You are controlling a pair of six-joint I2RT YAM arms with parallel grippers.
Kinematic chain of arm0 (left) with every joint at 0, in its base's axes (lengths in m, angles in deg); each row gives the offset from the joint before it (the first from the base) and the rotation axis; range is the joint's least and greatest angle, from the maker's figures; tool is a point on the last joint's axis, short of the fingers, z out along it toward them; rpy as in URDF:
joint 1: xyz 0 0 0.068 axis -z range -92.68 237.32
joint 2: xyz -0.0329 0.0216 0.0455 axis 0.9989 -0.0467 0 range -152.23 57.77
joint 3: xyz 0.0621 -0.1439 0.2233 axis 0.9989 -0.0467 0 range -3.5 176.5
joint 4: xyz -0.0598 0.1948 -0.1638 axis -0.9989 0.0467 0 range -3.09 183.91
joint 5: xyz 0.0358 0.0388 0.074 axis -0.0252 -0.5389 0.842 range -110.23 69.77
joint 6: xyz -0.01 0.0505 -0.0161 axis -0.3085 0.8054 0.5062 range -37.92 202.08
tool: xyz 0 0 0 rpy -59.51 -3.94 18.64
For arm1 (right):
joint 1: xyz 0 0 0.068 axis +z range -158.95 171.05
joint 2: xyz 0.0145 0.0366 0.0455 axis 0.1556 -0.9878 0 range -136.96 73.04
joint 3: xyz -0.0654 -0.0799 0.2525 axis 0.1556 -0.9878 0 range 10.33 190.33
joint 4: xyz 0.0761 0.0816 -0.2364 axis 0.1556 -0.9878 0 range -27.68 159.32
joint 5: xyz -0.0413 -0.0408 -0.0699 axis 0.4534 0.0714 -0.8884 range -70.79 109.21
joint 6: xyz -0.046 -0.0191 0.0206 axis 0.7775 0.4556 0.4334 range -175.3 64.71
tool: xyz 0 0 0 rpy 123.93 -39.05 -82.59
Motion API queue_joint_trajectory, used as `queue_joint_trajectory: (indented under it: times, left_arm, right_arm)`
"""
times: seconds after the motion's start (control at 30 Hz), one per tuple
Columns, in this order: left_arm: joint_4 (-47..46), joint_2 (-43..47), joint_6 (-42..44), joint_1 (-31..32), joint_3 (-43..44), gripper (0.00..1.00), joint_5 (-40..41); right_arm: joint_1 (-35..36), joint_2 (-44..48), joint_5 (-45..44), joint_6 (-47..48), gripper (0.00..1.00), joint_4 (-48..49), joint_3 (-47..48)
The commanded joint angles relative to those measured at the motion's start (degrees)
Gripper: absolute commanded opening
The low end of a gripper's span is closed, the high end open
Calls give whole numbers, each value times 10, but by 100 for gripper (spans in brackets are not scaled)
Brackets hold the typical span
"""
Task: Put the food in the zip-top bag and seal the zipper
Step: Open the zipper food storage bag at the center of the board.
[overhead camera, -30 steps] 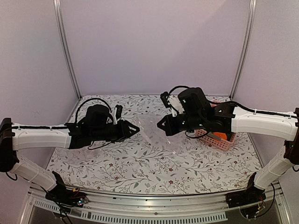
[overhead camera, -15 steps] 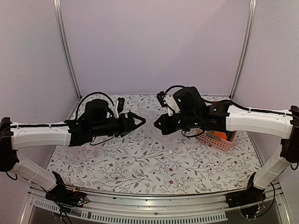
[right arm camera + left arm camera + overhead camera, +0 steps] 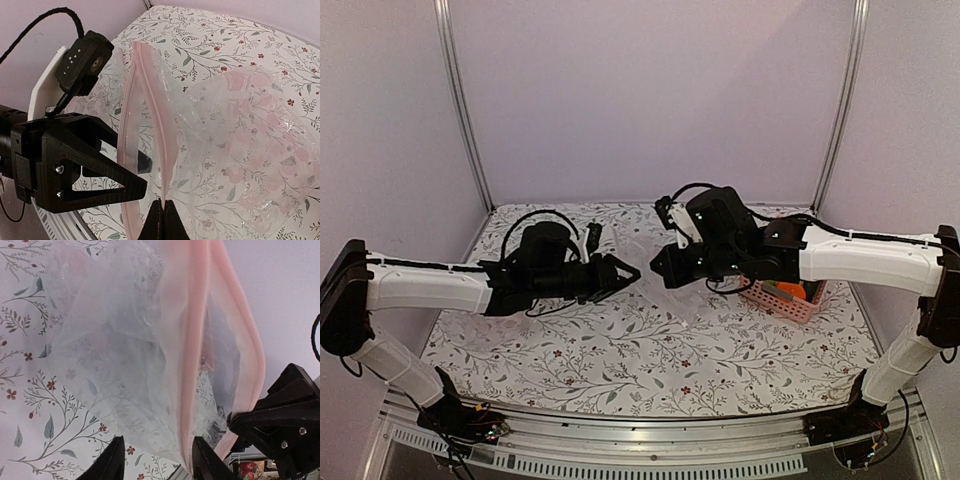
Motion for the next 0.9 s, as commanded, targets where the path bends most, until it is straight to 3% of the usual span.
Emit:
queue_joint_trajectory:
  times: [0.0, 0.13, 0.37, 0.53, 0.73, 0.87]
  left_arm:
    - [-20, -13, -10, 10, 8, 40, -8]
    - [-10, -10, -12, 10, -1, 22, -3]
    - [70, 46, 29, -6, 2, 1, 32]
    - [194, 88, 95, -37, 45, 0, 17]
    - [422, 104, 244, -51, 199, 0, 12]
    - [519, 95, 301, -51, 288, 0, -13]
  right_arm:
    - [5, -12, -36, 0, 0, -22, 21]
    - [5, -13, -64, -6, 0, -33, 24]
    - [5, 3, -123, -21, 0, -53, 24]
    - [1, 22, -161, -37, 0, -68, 25]
    - [-14, 58, -154, -81, 0, -68, 13]
    - [-15, 59, -112, -102, 0, -46, 1]
